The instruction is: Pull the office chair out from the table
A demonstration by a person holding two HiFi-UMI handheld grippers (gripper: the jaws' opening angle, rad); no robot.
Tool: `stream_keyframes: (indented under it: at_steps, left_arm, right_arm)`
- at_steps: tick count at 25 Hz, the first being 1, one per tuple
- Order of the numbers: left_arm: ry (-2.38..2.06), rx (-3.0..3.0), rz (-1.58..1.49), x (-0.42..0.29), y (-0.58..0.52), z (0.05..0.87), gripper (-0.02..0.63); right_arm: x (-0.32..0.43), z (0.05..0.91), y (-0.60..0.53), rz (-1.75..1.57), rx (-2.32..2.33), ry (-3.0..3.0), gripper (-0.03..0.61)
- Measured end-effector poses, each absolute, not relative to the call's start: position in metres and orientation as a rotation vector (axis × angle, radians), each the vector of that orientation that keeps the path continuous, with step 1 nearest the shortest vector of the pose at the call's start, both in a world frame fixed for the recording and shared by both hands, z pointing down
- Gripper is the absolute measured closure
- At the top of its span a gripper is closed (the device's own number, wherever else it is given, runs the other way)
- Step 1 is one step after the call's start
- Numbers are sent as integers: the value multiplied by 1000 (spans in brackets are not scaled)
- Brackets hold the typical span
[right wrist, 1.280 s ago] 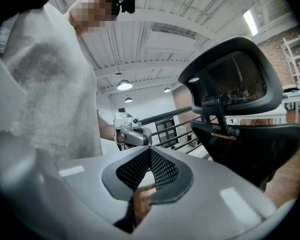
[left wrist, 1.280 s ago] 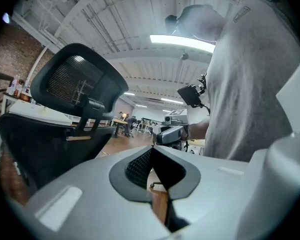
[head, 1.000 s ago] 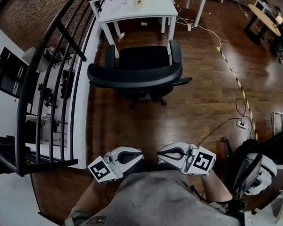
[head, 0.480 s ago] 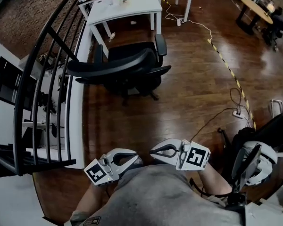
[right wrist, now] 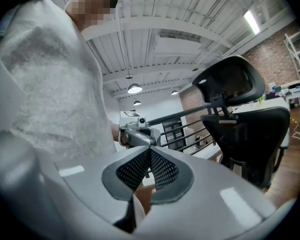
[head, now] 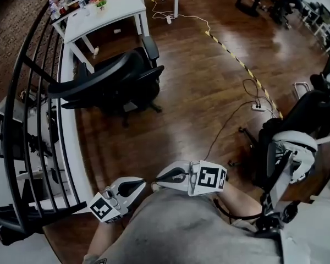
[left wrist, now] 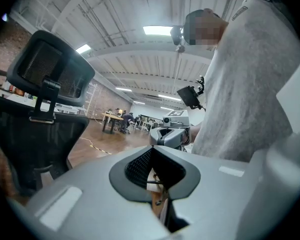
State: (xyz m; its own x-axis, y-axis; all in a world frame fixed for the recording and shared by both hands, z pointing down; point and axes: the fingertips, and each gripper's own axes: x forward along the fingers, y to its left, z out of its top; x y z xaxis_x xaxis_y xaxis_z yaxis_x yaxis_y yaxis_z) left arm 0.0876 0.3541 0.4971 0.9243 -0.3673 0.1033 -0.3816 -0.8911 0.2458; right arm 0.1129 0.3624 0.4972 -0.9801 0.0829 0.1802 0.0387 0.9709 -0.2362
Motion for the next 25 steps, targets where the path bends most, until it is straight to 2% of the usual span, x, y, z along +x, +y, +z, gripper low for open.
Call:
stream_keyframes:
  at_steps: [25]
  left_arm:
    - [-520,2825,53,85,376,496,611]
  right_arm:
    - [96,510,390,352,-125,-2885,572]
